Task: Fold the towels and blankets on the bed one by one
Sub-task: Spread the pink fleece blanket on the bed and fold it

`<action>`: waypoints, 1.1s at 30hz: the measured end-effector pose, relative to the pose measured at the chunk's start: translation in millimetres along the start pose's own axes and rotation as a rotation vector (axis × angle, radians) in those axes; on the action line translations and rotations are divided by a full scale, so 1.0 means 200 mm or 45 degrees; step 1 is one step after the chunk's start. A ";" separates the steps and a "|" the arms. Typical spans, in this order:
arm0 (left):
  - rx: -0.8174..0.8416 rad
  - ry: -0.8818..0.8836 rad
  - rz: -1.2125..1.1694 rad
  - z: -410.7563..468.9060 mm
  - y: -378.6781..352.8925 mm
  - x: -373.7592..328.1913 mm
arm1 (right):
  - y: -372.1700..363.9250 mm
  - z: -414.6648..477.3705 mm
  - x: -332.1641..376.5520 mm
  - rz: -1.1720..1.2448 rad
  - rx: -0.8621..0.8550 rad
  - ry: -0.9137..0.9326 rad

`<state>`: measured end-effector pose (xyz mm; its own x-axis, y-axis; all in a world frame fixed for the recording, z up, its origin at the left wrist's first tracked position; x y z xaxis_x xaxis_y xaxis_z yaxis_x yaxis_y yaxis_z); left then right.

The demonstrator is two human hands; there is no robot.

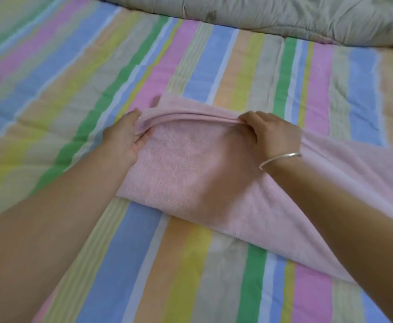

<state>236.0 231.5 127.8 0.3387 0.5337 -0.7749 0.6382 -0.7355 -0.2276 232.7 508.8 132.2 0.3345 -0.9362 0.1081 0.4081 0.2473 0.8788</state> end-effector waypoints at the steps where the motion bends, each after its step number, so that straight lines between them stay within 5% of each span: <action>1: -0.036 -0.024 0.011 0.06 -0.02 0.00 | -0.07 0.07 -0.02 -0.015 0.036 0.025; 7: 0.226 -0.202 0.420 0.25 -0.10 0.17 | -0.52 0.13 -0.12 -0.028 0.493 -0.144; 10: 0.309 -0.594 1.282 0.30 -0.09 0.33 | -0.64 0.05 -0.10 0.065 0.517 -0.307; 13: 0.123 -1.032 2.111 0.31 -0.04 0.52 | -0.68 0.03 -0.09 0.094 0.531 -0.338; 17: -0.086 -1.135 2.204 0.37 -0.04 0.64 | -0.78 0.00 -0.11 0.066 0.436 -0.321; 26: -0.075 -1.217 2.321 0.42 -0.07 0.67 | -0.85 -0.02 -0.10 -0.072 0.213 -0.281; 33: 0.002 -1.141 2.369 0.42 -0.08 0.65 | -0.81 0.03 -0.07 -0.004 0.559 -0.400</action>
<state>211.6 276.4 -18.8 0.0803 -0.9960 -0.0391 0.0035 -0.0389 0.9992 157.3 479.6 -8.4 0.0365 -0.9831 0.1795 -0.0076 0.1794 0.9838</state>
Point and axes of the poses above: each hand's wrist, its own z-axis towards the middle knuckle, its own y-axis out of the back of the hand, x = y × z, the point moved 2 cm from there along z, towards the middle knuckle, and after that the axes turned 2 degrees about -z, right-handed, at the moved point
